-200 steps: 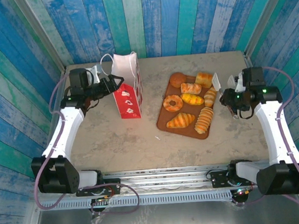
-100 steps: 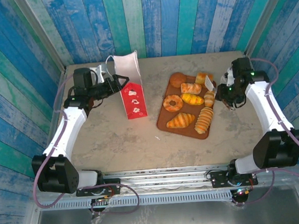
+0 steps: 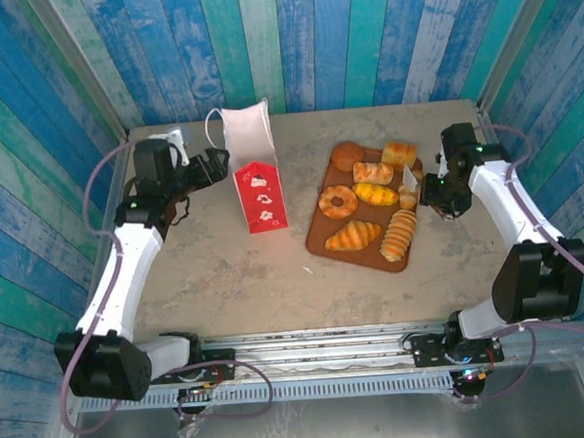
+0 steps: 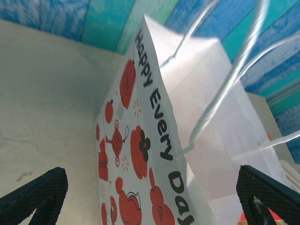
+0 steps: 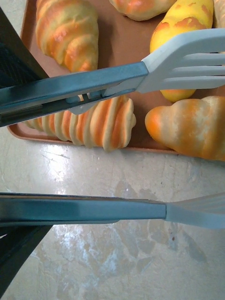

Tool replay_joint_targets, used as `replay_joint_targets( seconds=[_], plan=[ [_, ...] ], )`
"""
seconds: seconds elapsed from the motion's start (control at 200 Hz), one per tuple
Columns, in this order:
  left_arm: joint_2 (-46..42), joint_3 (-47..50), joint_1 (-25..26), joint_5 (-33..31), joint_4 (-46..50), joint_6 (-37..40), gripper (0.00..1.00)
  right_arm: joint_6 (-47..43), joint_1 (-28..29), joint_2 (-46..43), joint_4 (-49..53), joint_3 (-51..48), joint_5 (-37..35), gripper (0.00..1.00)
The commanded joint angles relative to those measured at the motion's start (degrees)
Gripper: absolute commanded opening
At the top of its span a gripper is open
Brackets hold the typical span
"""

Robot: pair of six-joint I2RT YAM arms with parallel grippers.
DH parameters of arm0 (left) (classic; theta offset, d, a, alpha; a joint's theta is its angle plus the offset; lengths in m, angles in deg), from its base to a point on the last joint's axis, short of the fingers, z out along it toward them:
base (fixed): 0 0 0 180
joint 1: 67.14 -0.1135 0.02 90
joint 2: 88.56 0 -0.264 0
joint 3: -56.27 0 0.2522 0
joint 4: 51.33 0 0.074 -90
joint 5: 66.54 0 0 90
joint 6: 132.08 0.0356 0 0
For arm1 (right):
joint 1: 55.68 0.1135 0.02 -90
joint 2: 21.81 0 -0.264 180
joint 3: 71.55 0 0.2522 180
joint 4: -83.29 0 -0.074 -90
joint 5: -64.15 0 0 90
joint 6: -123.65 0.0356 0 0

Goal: Place the fake bread into the paper bag

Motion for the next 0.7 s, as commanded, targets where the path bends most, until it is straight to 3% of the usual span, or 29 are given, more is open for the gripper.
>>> replay_joint_targets(
  seconds=[0.0, 0.691],
  plan=[
    [-4.19, 1.67, 0.10, -5.89, -2.54, 1.51, 0.96, 1.35, 1.35, 1.61, -1.21, 0.31, -2.12, 0.59],
    [-4.40, 1.41, 0.14, -7.75, -1.59, 2.95, 0.95, 2.73, 5.19, 6.36, -1.69, 1.88, -6.43, 0.55]
  ],
)
